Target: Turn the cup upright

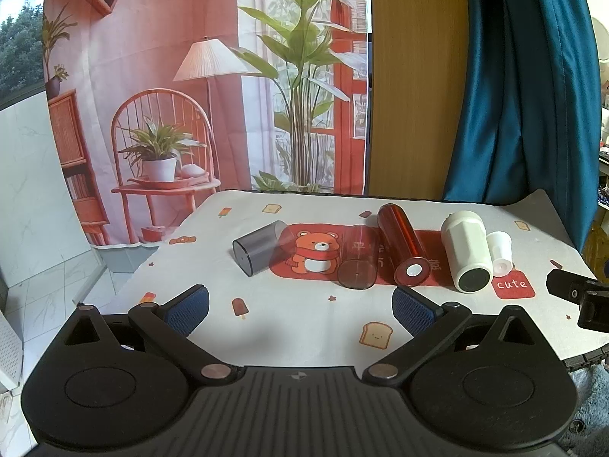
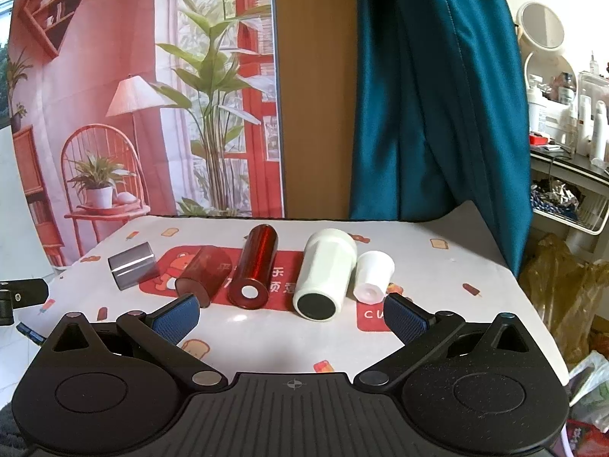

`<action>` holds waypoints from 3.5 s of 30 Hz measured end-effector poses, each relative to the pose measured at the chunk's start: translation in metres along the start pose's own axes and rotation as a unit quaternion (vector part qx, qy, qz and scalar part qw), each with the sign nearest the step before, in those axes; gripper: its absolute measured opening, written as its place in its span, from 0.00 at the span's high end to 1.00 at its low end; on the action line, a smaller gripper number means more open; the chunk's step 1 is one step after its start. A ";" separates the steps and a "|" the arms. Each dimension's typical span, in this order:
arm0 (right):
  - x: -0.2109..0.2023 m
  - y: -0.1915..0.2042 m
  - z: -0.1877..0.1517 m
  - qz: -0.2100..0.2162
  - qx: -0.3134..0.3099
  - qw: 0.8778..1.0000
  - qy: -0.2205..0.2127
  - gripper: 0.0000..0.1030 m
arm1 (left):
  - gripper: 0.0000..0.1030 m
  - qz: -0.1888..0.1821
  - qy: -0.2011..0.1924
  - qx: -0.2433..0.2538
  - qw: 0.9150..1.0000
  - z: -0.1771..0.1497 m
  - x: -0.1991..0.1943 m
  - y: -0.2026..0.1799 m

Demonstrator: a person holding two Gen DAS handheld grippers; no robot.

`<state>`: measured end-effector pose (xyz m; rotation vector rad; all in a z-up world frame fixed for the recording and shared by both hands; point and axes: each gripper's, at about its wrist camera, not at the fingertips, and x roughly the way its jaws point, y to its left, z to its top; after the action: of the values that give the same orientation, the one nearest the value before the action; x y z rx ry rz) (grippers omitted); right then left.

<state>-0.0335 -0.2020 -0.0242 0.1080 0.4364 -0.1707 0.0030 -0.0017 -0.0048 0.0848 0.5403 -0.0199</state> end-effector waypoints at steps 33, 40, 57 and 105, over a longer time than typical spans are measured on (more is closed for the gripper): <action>0.014 -0.009 0.013 0.006 0.021 1.000 0.019 0.00 | 0.00 -0.010 0.026 0.014 1.000 0.004 0.020 0.006; 0.051 -0.015 0.027 -0.001 0.030 0.999 0.013 0.00 | 0.00 -0.043 0.057 0.009 0.997 0.008 0.067 0.014; 0.126 -0.033 -0.010 0.038 0.082 0.993 0.081 0.00 | 0.00 -0.061 0.127 -0.044 0.989 0.042 0.276 -0.029; 0.127 -0.014 -0.020 0.084 0.068 0.985 0.138 0.00 | 0.14 -0.135 0.144 -0.120 0.973 -0.005 0.191 0.033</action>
<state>0.0694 -0.2304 -0.0977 0.3042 0.6888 -0.0187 0.1652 0.0321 -0.1048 -0.2260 0.8367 -0.2103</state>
